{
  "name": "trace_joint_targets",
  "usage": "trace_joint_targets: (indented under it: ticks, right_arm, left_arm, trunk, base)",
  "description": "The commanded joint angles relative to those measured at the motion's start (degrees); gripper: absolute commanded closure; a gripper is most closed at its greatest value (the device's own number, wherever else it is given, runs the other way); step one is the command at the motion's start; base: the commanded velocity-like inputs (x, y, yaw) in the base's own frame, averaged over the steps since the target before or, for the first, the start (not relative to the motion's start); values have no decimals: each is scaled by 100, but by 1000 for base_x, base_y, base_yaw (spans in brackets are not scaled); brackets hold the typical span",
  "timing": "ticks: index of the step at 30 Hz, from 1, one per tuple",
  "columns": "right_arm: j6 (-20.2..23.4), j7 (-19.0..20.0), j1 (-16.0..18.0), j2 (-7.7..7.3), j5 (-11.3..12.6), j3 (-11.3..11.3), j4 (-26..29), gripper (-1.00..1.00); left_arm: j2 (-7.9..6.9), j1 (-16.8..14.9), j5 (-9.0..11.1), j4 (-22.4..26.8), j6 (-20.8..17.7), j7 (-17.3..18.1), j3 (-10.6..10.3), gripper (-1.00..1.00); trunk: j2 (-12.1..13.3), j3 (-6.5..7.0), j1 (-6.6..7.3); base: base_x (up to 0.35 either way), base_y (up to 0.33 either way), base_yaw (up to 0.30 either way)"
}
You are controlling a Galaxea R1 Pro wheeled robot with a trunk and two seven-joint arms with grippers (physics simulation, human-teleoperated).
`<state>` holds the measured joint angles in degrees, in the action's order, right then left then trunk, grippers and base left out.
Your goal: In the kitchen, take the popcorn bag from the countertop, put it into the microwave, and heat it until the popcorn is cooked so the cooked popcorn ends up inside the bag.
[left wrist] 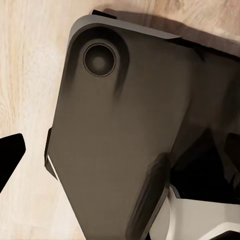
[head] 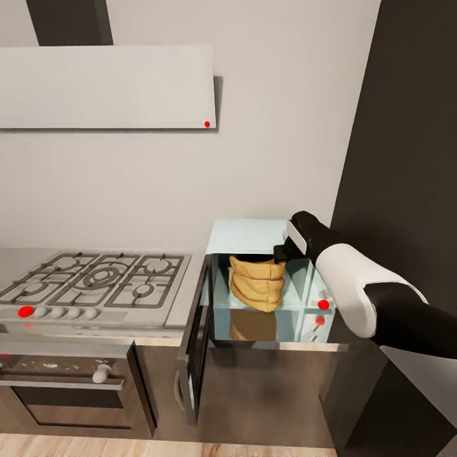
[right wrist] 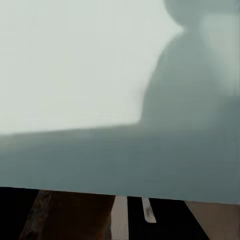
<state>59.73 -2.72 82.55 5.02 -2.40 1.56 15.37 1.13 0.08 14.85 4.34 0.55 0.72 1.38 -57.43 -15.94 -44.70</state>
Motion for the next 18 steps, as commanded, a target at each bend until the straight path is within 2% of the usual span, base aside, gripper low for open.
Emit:
trace_joint_targets:
  ticks: [1,8,18]
  right_arm:
    - [27,9,6,-1,-138,46,62,100]
    - [27,-67,6,3,-138,43,61,100]
    - [27,-208,6,15,-124,30,16,100]
  left_arm:
    - [3,1,26,5,6,8,11,-100]
    - [4,1,26,5,6,8,12,-100]
    - [1,1,26,5,6,8,11,-100]
  trunk:
    - [-4,-5,-1]
    - [-4,-5,-1]
    - [-4,-5,-1]
  base:
    - [0,0,0]
    - [-66,0,0]
    - [-3,0,0]
